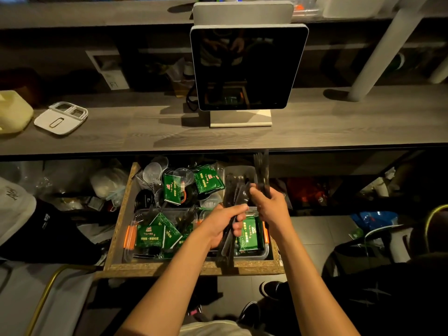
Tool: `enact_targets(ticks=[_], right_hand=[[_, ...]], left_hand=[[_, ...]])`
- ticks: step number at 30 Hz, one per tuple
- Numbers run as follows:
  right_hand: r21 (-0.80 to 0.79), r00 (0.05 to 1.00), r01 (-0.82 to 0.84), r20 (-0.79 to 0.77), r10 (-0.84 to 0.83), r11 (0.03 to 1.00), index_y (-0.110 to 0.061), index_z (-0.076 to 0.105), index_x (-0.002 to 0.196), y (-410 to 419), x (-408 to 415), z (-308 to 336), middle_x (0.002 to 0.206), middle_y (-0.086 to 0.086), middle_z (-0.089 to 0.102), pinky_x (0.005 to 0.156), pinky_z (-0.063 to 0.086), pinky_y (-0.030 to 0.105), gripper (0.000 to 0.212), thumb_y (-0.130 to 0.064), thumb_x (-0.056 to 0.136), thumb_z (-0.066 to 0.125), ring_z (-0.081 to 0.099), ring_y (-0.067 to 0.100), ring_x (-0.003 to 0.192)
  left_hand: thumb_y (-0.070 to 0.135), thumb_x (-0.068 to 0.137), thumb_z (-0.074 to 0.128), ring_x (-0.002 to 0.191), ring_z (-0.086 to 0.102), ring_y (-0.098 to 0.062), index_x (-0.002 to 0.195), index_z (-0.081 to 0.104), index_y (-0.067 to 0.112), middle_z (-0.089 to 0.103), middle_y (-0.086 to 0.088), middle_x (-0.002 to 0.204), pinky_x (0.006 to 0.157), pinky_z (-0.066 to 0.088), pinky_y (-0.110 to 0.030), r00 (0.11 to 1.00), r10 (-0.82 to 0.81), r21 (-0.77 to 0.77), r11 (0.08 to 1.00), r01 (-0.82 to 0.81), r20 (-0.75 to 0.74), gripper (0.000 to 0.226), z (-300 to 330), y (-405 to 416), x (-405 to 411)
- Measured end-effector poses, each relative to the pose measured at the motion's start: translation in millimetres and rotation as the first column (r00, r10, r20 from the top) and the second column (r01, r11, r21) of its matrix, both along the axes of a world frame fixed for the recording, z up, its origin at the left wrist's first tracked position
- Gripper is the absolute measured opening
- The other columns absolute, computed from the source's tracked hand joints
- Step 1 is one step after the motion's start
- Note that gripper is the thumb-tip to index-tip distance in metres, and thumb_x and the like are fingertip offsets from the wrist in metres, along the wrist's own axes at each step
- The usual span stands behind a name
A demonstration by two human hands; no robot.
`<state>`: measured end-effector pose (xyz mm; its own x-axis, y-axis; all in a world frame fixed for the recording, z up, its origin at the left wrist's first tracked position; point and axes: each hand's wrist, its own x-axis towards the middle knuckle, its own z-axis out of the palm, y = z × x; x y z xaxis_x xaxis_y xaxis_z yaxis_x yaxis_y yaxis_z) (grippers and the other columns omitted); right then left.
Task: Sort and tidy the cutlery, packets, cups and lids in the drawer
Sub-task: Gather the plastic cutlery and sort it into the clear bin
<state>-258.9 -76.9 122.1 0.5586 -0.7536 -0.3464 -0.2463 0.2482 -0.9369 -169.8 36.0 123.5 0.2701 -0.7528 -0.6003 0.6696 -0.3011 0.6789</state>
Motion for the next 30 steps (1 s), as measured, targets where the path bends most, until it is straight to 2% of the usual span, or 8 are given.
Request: enact_targets(ticks=[2,5,8,10,12,19,25,30], right_hand=[[0.057,0.997,0.055,-0.052,-0.052,0.997,-0.016,0.067,0.092,1.6,0.0,3.1,0.065,-0.003,0.055,0.044,0.029,0.021,0.03,-0.041,0.098,0.052,0.042,0.008,0.052],[0.135,0.993,0.074,-0.1,-0.061,0.988,-0.017,0.064,0.087,8.6,2.7,10.6,0.062,-0.002,0.055,0.041,0.026,0.023,0.041,-0.042,0.103,0.036,0.04,0.01,0.047],[0.093,0.987,-0.076,-0.136,0.088,0.993,-0.016,0.065,0.078,18.1,3.2,13.9,0.055,0.0,0.051,0.04,0.026,0.024,0.042,-0.033,0.104,0.036,0.038,0.009,0.039],[0.072,0.977,-0.172,-0.118,0.179,0.982,-0.013,0.059,0.078,24.6,2.8,12.9,0.055,0.002,0.05,0.038,0.026,0.022,0.037,-0.03,0.104,0.04,0.038,0.008,0.036],[0.04,0.969,-0.214,-0.12,0.217,0.976,-0.008,0.058,0.089,31.1,4.5,10.7,0.057,0.004,0.054,0.036,0.029,0.022,0.027,-0.028,0.103,0.046,0.041,0.009,0.036],[-0.111,0.96,-0.239,-0.177,0.217,0.965,-0.004,0.065,0.089,45.3,13.9,5.2,0.073,0.003,0.064,0.044,0.046,0.024,0.015,-0.018,0.095,0.062,0.061,0.009,0.052],[-0.137,0.951,-0.286,-0.163,0.263,0.948,-0.014,0.078,0.091,51.2,23.4,1.4,0.075,0.0,0.073,0.064,0.057,0.032,0.008,-0.014,0.089,0.07,0.07,0.016,0.072],[-0.186,0.926,-0.361,-0.188,0.327,0.914,-0.019,0.075,0.109,53.9,31.7,3.2,0.088,-0.01,0.073,0.072,0.055,0.014,0.019,-0.016,0.091,0.067,0.067,-0.004,0.077]], left_hand=[[0.018,0.094,0.063,0.04,0.04,-0.006,0.072,0.054,0.013,0.042,0.005,0.053,0.038,0.037,-0.02,0.992,0.126,0.05,0.991,-0.125,-0.008,0.024,-5.2,0.1,3.4],[0.021,0.094,0.065,0.042,0.045,-0.007,0.079,0.059,0.012,0.049,0.004,0.054,0.041,0.042,-0.021,0.946,0.323,0.083,0.943,-0.322,0.0,0.019,-8.7,1.5,7.0],[0.018,0.098,0.06,0.068,0.071,-0.018,0.103,0.066,0.002,0.073,-0.008,0.083,0.06,0.059,-0.028,0.866,0.499,0.059,0.865,-0.498,-0.017,0.018,-10.4,0.4,8.5],[0.016,0.099,0.058,0.088,0.075,-0.025,0.112,0.065,0.001,0.074,-0.013,0.102,0.074,0.062,-0.033,0.82,0.572,0.046,0.82,-0.57,-0.038,0.021,-10.9,-1.2,8.7],[0.016,0.096,0.064,0.086,0.074,-0.024,0.11,0.065,0.002,0.074,-0.012,0.101,0.076,0.061,-0.034,0.777,0.629,0.065,0.777,-0.626,-0.029,0.02,-12.0,-2.1,9.5],[0.019,0.1,0.057,0.097,0.074,-0.029,0.126,0.059,-0.001,0.073,-0.019,0.112,0.063,0.06,-0.034,0.792,0.606,0.015,0.795,-0.607,-0.077,0.032,-13.4,8.4,16.7],[0.011,0.097,0.061,0.1,0.072,-0.028,0.122,0.063,-0.007,0.071,-0.021,0.115,0.068,0.061,-0.031,0.787,0.613,0.048,0.79,-0.612,-0.07,0.031,-18.5,14.2,30.5],[0.007,0.095,0.062,0.087,0.074,-0.024,0.122,0.06,-0.008,0.071,-0.021,0.103,0.069,0.061,-0.031,0.731,0.67,0.024,0.739,-0.673,-0.126,0.03,-16.0,16.7,44.3]])
